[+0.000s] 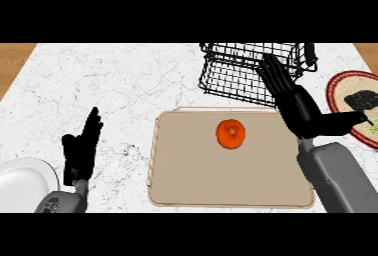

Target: Pick the squash from the tray and place it in the tiered basket

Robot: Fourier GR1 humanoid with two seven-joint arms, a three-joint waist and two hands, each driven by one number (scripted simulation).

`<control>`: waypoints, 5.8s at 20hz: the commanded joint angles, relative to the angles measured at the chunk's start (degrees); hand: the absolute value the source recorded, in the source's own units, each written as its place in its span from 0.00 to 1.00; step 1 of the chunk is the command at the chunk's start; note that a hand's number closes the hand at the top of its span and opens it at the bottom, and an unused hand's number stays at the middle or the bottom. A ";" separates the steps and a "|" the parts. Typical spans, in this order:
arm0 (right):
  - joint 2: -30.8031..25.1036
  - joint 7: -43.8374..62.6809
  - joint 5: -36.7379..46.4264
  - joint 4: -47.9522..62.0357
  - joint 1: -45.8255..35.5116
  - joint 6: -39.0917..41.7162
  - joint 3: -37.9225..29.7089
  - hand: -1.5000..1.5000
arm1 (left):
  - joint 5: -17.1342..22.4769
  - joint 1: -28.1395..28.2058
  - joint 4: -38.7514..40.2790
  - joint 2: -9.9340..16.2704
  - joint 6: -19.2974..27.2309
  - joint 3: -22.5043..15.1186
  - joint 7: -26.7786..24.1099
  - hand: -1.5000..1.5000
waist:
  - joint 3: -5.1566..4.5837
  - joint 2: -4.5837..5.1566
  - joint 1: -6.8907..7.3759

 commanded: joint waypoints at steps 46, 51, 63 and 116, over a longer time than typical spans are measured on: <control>3.66 94.75 38.31 0.38 -33.01 7.78 31.99 0.00 | 2.77 0.13 -0.85 0.86 -18.00 -3.29 -10.50 0.50 | -0.35 -0.10 -0.25; 4.54 95.51 37.78 6.79 -31.87 10.30 32.37 0.00 | 3.39 -2.26 0.89 0.04 -18.53 -2.64 -9.99 0.50 | -0.40 0.23 -0.17; 5.50 94.47 42.37 4.68 -23.28 7.27 30.46 0.00 | 3.01 -1.42 -0.55 0.61 -20.01 -1.96 -9.20 0.50 | -0.36 0.37 0.35; -26.35 21.26 34.02 -3.76 9.42 1.04 -23.51 1.00 | -2.50 0.11 -2.06 -5.29 -20.79 1.16 -7.76 0.50 | -0.30 0.13 -0.63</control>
